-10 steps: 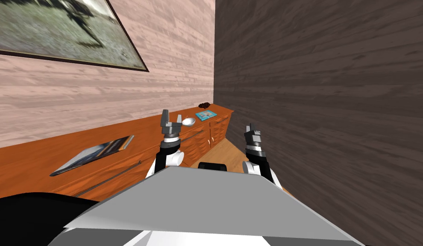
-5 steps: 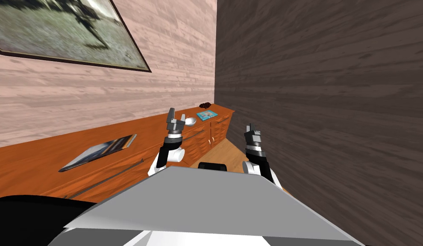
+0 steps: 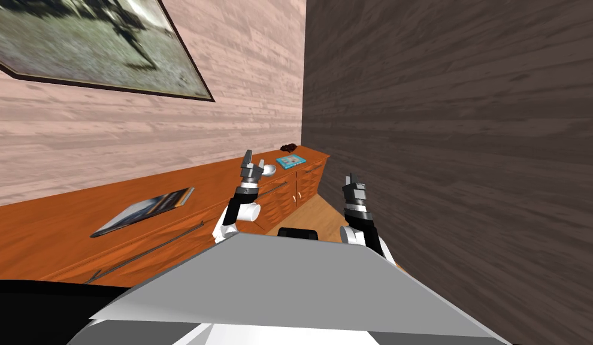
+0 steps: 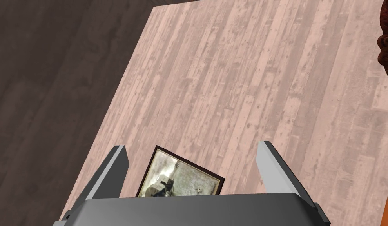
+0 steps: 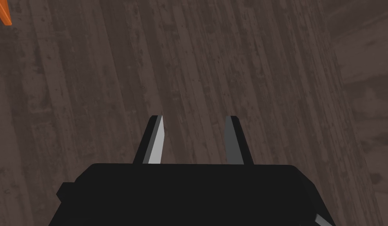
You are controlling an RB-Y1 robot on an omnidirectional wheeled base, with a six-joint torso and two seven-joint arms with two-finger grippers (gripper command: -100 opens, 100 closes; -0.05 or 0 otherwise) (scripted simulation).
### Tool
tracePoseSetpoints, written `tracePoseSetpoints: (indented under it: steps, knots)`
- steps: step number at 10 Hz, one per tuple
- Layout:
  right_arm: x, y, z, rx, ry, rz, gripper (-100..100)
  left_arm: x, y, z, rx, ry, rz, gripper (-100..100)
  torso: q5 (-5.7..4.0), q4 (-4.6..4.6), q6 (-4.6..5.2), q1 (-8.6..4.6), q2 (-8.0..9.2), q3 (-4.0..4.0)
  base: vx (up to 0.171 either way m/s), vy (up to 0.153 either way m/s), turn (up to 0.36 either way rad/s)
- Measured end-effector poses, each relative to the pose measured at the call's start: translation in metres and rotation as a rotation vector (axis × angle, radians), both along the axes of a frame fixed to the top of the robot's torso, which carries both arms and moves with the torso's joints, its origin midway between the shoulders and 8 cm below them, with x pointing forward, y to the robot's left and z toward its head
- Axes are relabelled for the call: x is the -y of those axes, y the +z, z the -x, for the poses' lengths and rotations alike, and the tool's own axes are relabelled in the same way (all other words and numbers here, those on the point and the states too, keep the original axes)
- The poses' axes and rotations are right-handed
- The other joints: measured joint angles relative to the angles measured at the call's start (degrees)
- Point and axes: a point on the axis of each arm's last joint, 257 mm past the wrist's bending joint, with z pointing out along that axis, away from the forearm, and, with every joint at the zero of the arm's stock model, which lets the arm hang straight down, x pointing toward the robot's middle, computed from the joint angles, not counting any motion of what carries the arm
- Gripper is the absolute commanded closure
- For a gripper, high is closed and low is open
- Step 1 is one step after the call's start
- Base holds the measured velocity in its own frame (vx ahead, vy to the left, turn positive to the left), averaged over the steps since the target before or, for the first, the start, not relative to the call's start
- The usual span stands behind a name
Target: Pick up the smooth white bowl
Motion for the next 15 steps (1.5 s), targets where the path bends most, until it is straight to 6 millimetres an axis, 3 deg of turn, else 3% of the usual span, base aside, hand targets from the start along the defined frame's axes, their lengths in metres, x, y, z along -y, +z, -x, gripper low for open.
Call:
tracePoseSetpoints:
  steps: [15]
  knots:
    - [0.0,0.0,0.0,0.0,0.0,0.0,0,0.019,-0.032,-0.082,-0.269,-0.082,0.045,-100,0.0,0.0,-0.01,-0.02,0.02,0.01,-0.008,0.01,0.008]
